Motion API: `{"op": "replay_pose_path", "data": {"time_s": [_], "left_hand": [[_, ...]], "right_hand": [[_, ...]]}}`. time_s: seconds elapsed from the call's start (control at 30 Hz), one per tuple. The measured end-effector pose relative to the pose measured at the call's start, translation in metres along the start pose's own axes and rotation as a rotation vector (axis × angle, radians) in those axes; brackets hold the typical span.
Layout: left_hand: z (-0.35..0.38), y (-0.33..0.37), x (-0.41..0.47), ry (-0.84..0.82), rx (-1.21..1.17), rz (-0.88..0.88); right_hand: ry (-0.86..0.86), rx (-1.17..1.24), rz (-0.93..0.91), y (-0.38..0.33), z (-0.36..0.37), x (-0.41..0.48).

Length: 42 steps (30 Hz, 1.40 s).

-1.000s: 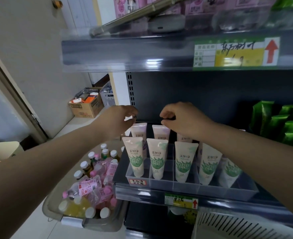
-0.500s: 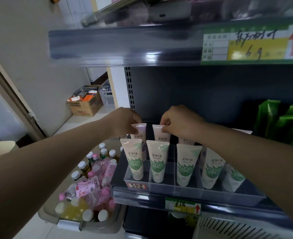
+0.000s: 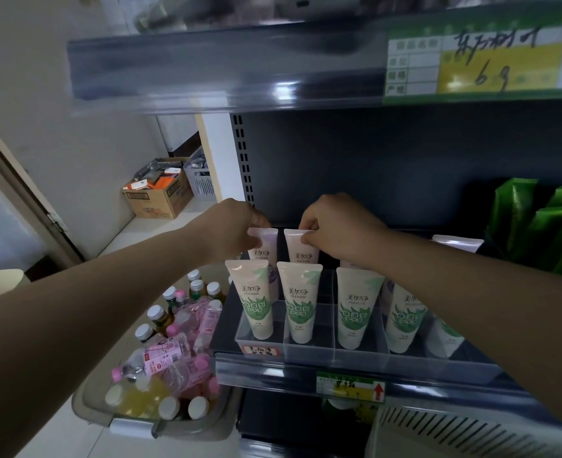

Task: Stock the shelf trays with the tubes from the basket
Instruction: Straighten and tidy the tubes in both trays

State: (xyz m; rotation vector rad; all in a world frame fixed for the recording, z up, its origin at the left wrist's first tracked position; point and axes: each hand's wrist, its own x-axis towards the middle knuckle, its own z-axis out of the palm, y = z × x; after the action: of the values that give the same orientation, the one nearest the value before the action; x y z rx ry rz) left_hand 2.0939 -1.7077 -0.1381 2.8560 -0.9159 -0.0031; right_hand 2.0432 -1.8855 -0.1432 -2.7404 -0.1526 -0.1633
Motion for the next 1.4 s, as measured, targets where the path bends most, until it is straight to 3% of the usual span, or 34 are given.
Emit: {"op": "replay_pose_path", "data": {"time_s": [0.17, 0.3, 0.5, 0.63, 0.83, 0.93, 1.4], "left_hand": [[0.0, 0.0, 0.002, -0.037, 0.044, 0.01], [-0.008, 0.009, 0.001, -0.102, 0.089, 0.037], [-0.027, 0.038, 0.014, -0.078, -0.069, 0.036], [-0.022, 0.075, 0.028, -0.075, -0.139, 0.13], [-0.003, 0.105, 0.041, -0.154, 0.022, 0.272], [0.005, 0.107, 0.044, -0.132, 0.124, 0.285], [0.009, 0.102, 0.045, -0.085, 0.129, 0.224]], "right_hand": [[-0.049, 0.043, -0.008, 0.003, -0.008, -0.004], [0.022, 0.099, 0.003, 0.01, -0.035, -0.012], [0.026, 0.121, 0.05, 0.041, -0.081, -0.033], [-0.111, 0.11, 0.077, 0.061, -0.09, -0.049], [-0.261, -0.121, 0.066, 0.079, -0.076, -0.058], [-0.246, -0.174, 0.051, 0.087, -0.069, -0.058], [-0.1, -0.078, 0.05, 0.092, -0.056, -0.053]]}}
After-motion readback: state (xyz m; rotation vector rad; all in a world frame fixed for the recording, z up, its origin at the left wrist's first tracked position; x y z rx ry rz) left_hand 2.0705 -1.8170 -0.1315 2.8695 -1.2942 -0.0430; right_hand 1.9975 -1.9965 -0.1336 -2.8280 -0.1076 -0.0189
